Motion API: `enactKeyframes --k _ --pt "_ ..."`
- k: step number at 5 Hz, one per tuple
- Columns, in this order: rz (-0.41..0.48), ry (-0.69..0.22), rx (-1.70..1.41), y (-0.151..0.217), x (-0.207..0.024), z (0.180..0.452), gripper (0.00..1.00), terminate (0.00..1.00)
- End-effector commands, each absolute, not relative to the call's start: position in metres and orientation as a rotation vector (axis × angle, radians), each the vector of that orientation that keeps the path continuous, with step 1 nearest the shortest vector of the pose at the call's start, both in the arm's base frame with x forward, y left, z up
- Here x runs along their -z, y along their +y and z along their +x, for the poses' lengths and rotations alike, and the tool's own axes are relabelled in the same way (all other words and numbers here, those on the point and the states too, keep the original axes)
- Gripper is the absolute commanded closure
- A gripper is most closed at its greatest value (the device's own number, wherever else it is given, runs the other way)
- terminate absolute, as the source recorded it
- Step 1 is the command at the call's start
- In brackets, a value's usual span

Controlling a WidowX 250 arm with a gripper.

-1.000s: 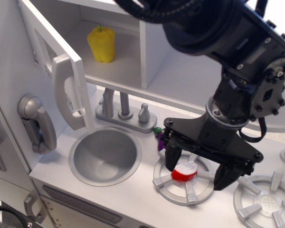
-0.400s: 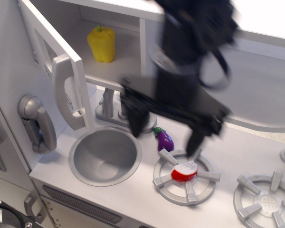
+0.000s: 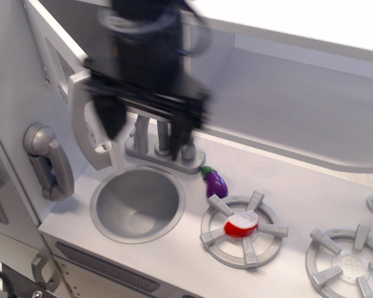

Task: Close microwave

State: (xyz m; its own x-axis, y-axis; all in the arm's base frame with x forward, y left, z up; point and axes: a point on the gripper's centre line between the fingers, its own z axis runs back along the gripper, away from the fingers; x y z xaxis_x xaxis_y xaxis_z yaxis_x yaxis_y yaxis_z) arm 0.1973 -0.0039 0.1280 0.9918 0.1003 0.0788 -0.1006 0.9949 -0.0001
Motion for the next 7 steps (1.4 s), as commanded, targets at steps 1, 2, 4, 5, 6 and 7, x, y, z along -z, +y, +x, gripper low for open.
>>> enactKeyframes --k 1,2,4,5,6,7 --pt "0.025 -0.103 -0.081 0.040 -0.099 0.200 0.00 0.00" --pt "0.021 -0.090 -0.082 0.059 -0.097 0.202 0.00 0.00" --pt "0.002 -0.112 -0.121 0.087 -0.111 0.226 0.00 0.00" --pt "-0.016 -0.094 -0.141 0.094 -0.113 0.241 0.00 0.00" --pt "-0.018 -0.094 -0.132 0.083 -0.109 0.249 0.00 0.00" --pt "-0.019 -0.099 -0.094 0.071 -0.102 0.254 0.00 0.00"
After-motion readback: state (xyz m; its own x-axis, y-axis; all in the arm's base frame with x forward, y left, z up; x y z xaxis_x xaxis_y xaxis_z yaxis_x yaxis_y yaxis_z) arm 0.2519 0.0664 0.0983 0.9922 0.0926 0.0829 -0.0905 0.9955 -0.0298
